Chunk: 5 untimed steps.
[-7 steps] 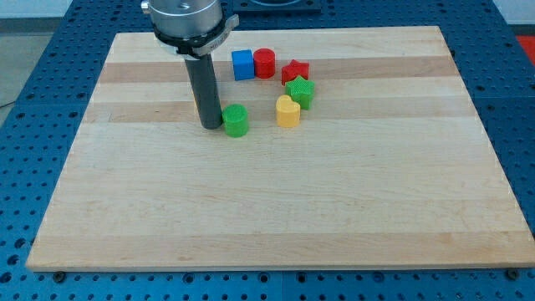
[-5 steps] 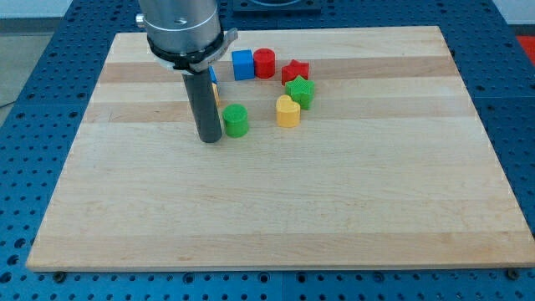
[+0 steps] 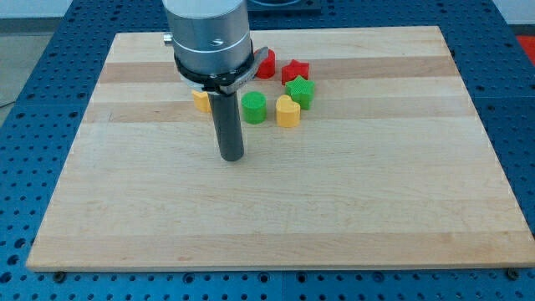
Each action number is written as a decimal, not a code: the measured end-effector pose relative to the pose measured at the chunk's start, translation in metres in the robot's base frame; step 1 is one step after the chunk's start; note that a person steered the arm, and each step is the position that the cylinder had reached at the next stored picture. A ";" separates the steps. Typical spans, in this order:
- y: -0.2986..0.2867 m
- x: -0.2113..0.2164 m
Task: Slide the yellow heart to the green circle
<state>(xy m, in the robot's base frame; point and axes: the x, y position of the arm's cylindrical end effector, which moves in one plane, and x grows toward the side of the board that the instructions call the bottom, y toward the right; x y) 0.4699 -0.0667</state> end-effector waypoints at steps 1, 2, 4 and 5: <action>0.004 0.000; 0.048 -0.013; 0.106 -0.056; 0.110 -0.055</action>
<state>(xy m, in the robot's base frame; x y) 0.4147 0.0432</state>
